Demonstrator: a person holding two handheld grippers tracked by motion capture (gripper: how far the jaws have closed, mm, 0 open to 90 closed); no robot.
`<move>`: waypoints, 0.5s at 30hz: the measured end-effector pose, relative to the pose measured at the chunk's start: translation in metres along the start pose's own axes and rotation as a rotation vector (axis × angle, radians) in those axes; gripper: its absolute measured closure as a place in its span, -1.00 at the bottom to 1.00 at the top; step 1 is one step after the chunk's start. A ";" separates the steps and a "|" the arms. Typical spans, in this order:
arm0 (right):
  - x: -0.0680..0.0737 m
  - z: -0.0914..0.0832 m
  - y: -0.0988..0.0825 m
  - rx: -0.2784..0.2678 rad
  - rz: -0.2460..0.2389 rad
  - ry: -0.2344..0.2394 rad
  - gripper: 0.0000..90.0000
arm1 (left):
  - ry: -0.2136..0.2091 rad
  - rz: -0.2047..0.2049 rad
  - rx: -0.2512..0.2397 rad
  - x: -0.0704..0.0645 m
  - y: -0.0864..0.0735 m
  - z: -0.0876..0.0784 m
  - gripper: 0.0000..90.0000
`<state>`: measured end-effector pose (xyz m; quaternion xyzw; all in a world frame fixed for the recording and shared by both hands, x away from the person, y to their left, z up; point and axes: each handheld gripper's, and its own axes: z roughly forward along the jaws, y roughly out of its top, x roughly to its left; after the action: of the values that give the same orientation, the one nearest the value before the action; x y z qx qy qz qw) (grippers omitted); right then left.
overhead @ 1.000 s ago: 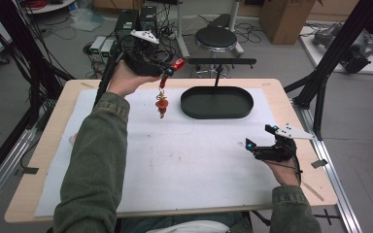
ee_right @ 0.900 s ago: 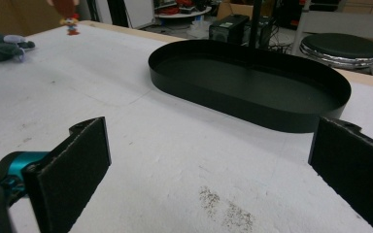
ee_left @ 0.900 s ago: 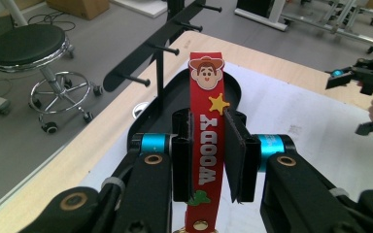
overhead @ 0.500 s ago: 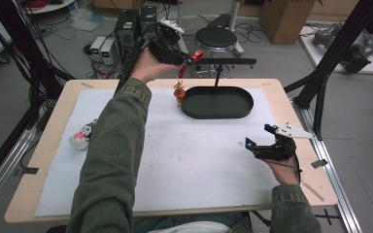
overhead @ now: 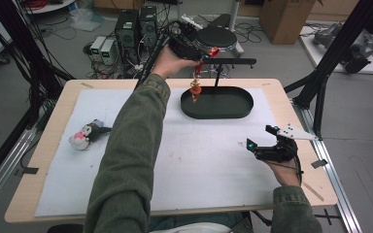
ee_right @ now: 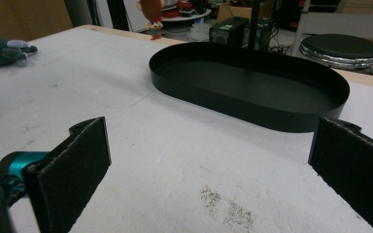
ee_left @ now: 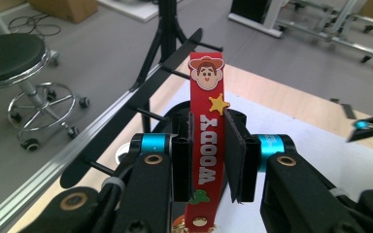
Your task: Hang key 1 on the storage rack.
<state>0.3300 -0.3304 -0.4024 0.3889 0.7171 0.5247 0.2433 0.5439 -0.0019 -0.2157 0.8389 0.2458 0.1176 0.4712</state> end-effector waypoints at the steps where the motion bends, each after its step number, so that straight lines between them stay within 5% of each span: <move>1: 0.000 0.000 0.000 -0.001 0.000 0.001 -0.99 | 0.007 -0.006 -0.007 0.001 0.000 0.004 0.66; 15: -0.003 -0.003 -0.002 -0.001 0.010 0.001 -0.99 | 0.027 -0.078 -0.086 -0.001 0.015 0.039 0.66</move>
<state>0.3292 -0.3349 -0.4032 0.3920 0.7152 0.5263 0.2406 0.5645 -0.0374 -0.2234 0.8059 0.2792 0.1209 0.5079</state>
